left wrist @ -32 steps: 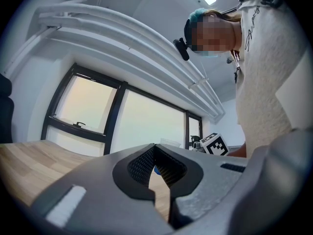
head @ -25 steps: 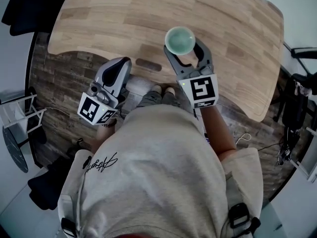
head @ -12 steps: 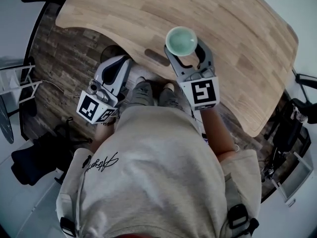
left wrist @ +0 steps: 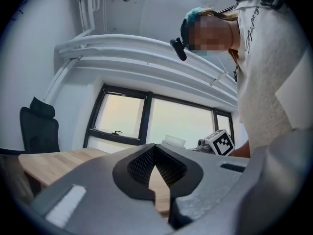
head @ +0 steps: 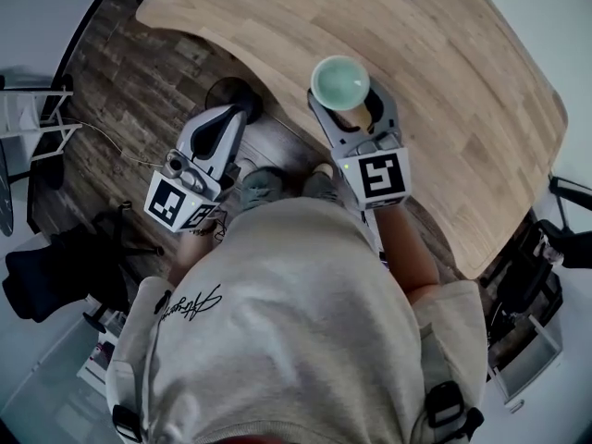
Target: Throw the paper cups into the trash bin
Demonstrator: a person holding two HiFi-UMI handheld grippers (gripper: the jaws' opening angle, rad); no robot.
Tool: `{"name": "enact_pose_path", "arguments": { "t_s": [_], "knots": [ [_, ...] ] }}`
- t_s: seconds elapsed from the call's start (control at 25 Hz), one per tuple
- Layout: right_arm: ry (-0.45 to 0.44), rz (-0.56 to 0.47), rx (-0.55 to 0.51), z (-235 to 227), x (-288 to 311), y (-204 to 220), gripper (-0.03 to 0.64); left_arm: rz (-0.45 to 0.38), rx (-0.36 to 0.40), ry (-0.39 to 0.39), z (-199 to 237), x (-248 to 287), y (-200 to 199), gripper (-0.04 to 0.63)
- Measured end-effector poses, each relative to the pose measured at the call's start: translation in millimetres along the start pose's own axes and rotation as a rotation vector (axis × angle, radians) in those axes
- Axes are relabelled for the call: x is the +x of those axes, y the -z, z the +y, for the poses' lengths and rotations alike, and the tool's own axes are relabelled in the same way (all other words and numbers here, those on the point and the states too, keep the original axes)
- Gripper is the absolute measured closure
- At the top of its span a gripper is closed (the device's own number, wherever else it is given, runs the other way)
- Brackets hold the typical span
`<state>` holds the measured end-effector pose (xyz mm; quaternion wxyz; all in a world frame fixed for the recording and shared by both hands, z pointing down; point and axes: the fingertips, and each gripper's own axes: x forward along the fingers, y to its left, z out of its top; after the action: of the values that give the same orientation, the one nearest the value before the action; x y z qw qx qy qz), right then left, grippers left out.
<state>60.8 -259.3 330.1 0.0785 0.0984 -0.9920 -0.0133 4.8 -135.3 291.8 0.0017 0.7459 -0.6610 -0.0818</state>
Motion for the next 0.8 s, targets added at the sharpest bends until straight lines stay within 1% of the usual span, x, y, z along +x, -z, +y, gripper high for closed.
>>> {"name": "enact_pose_path", "arguments": {
  "t_s": [0.12,0.28,0.6,0.8],
  "knots": [
    [-0.023,-0.012,-0.008,24.3,19.9,-7.3,0.328,-0.004,0.008,-0.034,20.3,-25.5,-7.8,0.592],
    [-0.061,0.027,-0.034,62.0,46.2,-14.6,0.328,-0.002,0.012,-0.063,48.0,-60.0,-16.1,0.592],
    [-0.134,0.013,-0.034,127.4,101.2,-27.2,0.328,-0.003,0.026,-0.108,98.2,-116.7,-30.5,0.592],
    [-0.164,0.005,-0.043,163.6,129.9,-34.2,0.328,-0.009,0.021,-0.144,127.3,-151.5,-34.8,0.592]
  ]
}}
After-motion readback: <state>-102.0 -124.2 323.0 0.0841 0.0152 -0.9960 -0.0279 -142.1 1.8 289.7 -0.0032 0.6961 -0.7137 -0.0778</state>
